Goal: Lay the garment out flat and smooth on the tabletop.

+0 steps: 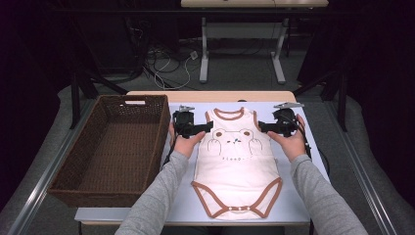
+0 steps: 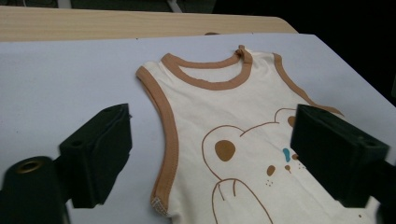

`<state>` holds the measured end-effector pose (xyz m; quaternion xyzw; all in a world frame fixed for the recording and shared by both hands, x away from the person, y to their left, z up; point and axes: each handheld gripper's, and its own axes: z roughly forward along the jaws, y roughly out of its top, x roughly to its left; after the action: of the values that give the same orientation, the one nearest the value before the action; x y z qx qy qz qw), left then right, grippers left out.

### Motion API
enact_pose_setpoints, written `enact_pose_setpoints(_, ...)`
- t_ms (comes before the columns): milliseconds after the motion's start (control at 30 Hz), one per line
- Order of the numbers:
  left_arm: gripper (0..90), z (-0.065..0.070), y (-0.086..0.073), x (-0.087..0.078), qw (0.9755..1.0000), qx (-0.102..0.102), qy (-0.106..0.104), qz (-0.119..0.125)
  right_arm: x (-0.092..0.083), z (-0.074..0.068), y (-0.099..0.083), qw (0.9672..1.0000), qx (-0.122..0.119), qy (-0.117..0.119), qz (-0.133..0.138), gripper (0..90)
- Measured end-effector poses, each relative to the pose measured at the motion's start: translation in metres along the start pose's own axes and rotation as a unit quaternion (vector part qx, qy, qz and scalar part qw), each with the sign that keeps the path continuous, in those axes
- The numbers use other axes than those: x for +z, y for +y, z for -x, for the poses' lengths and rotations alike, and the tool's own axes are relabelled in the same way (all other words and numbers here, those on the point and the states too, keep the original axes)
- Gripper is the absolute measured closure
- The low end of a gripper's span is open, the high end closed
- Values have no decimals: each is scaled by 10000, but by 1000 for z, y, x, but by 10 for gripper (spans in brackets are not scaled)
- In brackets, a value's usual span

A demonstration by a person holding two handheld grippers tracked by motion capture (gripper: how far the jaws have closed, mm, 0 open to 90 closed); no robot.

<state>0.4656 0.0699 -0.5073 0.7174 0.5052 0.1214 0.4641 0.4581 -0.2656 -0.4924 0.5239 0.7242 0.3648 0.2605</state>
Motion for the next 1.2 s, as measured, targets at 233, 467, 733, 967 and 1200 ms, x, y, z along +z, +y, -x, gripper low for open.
enact_pose_setpoints(233,259,-8,-5,9,9995,-32,124,-274,4,4,-1,10000,-24,-4,6,240)
enact_pose_setpoints(467,353,-15,-10,13,9973,-299,287,-605,5,8,-2,10000,8,-21,25,334)
enact_pose_setpoints(733,445,-22,-15,21,9917,-638,447,-1019,5,11,-2,10000,44,-10,65,400)
enact_pose_setpoints(967,558,-23,-19,27,9872,-855,536,-1233,4,9,-2,9999,-15,15,138,411)
enact_pose_setpoints(1200,619,-23,-22,31,9847,-910,554,-1382,4,10,-3,9999,5,51,108,411)
